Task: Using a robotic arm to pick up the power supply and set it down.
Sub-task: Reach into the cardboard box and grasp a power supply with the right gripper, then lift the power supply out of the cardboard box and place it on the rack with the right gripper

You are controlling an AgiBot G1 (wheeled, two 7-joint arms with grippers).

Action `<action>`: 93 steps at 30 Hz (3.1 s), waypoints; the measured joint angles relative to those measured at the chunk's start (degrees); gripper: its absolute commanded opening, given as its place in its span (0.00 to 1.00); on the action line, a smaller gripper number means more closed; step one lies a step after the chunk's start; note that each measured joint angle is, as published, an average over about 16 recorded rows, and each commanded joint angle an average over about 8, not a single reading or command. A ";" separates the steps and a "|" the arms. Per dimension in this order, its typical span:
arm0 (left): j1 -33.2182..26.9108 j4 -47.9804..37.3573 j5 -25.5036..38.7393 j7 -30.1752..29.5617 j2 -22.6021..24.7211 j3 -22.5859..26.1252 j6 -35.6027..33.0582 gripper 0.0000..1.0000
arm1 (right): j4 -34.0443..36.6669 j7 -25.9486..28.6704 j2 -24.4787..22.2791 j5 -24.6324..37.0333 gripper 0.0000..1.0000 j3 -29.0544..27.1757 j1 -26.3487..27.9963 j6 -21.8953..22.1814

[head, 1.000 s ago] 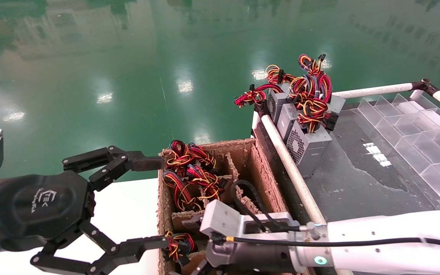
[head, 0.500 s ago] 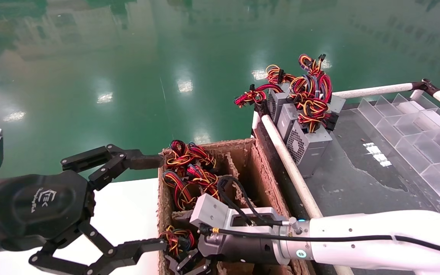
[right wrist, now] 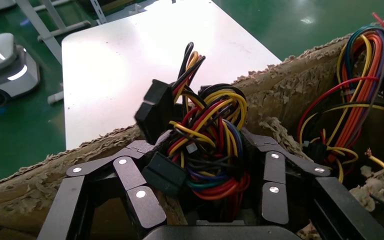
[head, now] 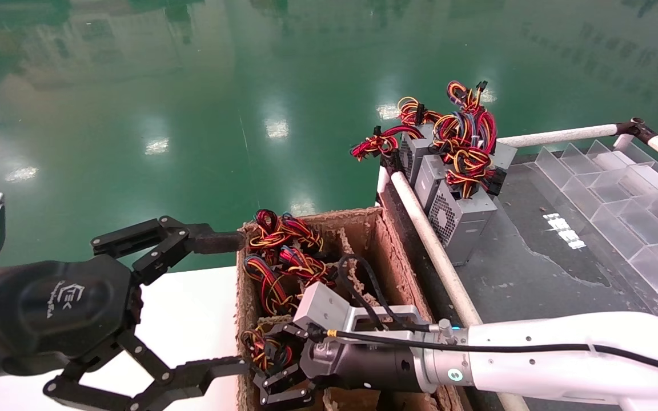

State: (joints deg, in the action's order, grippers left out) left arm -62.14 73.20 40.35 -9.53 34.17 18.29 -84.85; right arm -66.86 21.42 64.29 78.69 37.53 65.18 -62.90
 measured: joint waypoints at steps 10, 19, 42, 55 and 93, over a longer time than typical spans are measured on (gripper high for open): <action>0.00 0.00 -0.01 0.01 -0.01 0.02 0.01 1.00 | 2.83 -1.55 0.16 -2.70 0.00 -1.17 -0.20 -0.95; -0.01 0.00 -0.02 0.02 -0.01 0.04 0.02 1.00 | 4.17 -3.09 -0.34 -5.59 0.00 -2.74 -0.71 -1.75; -0.02 0.00 -0.05 0.04 -0.03 0.08 0.03 1.00 | 3.20 -3.02 -5.88 -17.52 0.00 -9.93 -0.79 -6.10; -0.02 0.00 -0.07 0.05 -0.04 0.10 0.04 1.00 | 2.39 -1.99 -10.84 -24.79 0.00 -15.66 1.57 -8.07; -0.04 0.00 -0.12 0.09 -0.07 0.17 0.07 1.00 | 29.76 -15.37 -29.70 -27.96 0.00 -25.36 9.26 -19.87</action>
State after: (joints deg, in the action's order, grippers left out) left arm -62.19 73.19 40.23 -9.44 34.10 18.46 -84.78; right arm -37.10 6.05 34.59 50.73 12.16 74.45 -82.77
